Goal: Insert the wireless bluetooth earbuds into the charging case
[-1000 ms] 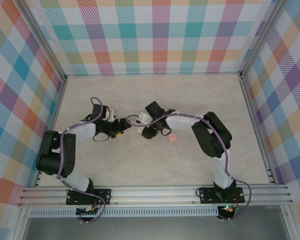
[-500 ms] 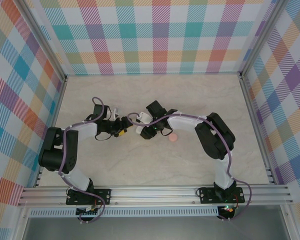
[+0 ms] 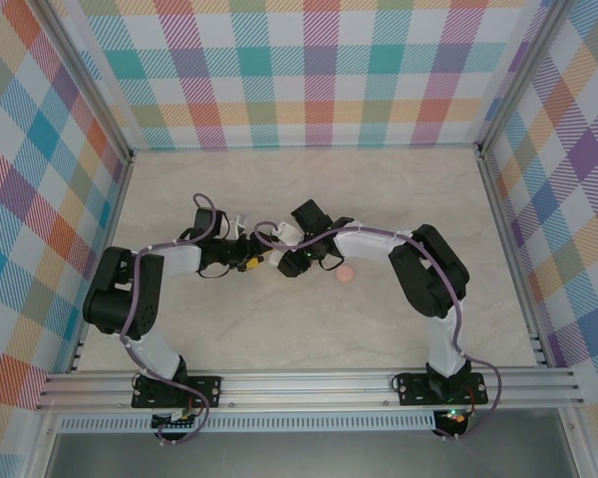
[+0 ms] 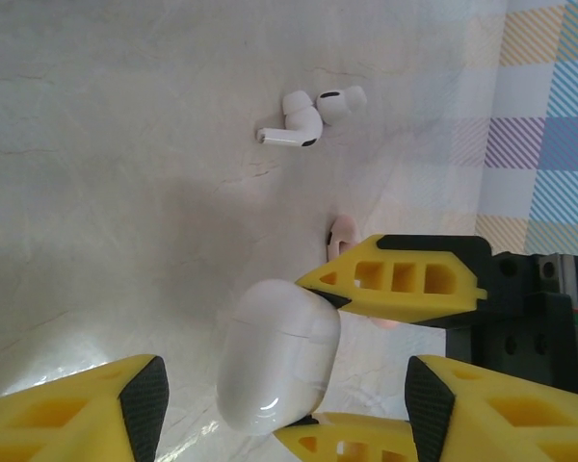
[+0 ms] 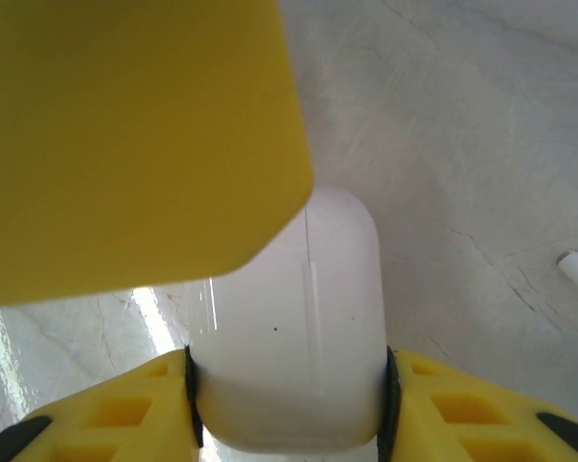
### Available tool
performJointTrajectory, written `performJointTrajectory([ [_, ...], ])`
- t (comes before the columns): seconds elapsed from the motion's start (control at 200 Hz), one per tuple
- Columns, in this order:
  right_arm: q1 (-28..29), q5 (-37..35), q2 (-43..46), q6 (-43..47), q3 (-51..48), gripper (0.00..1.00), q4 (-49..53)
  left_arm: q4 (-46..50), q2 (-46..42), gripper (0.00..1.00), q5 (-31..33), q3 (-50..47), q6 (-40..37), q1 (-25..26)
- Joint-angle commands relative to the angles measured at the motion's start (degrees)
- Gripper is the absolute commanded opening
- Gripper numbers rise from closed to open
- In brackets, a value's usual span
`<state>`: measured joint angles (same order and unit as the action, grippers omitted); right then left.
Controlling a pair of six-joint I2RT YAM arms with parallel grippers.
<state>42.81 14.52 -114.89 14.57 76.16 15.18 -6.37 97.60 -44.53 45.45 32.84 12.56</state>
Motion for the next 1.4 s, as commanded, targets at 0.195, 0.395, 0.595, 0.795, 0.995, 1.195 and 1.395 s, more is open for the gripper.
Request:
performJointTrajectory([
  [0.195,-0.01,2.09,2.74,-1.29,0.04,0.45,-1.78,-3.45,1.96,0.64,-1.96,-0.62,2.15,1.85],
  [0.395,0.0,2.26,2.97,-1.64,0.04,0.45,-2.03,-6.49,2.85,0.59,-3.19,-0.63,4.25,2.48],
  [0.595,0.0,1.74,3.18,-1.86,0.04,0.45,-2.27,-7.34,3.82,0.54,-3.34,-0.64,4.9,3.0],
  [0.795,-0.18,0.79,3.27,-2.06,0.04,0.45,-2.12,-7.69,3.53,0.33,-3.44,-0.68,5.41,3.26],
  [0.995,-0.85,0.24,4.27,-3.96,-0.7,0.51,-2.23,-6.26,1.37,0.17,-1.54,-0.69,5.06,3.26],
  [1.195,-3.01,2.22,10.6,-8.48,-5.31,0.59,-4.37,-2.34,-5.39,0.17,4.82,-0.58,0.75,3.11],
  [1.395,-7.24,7.09,19.24,-16.75,-9.37,0.63,-4.46,-7.24,-14.8,0.16,12.56,-2.11,-3.47,3.09],
])
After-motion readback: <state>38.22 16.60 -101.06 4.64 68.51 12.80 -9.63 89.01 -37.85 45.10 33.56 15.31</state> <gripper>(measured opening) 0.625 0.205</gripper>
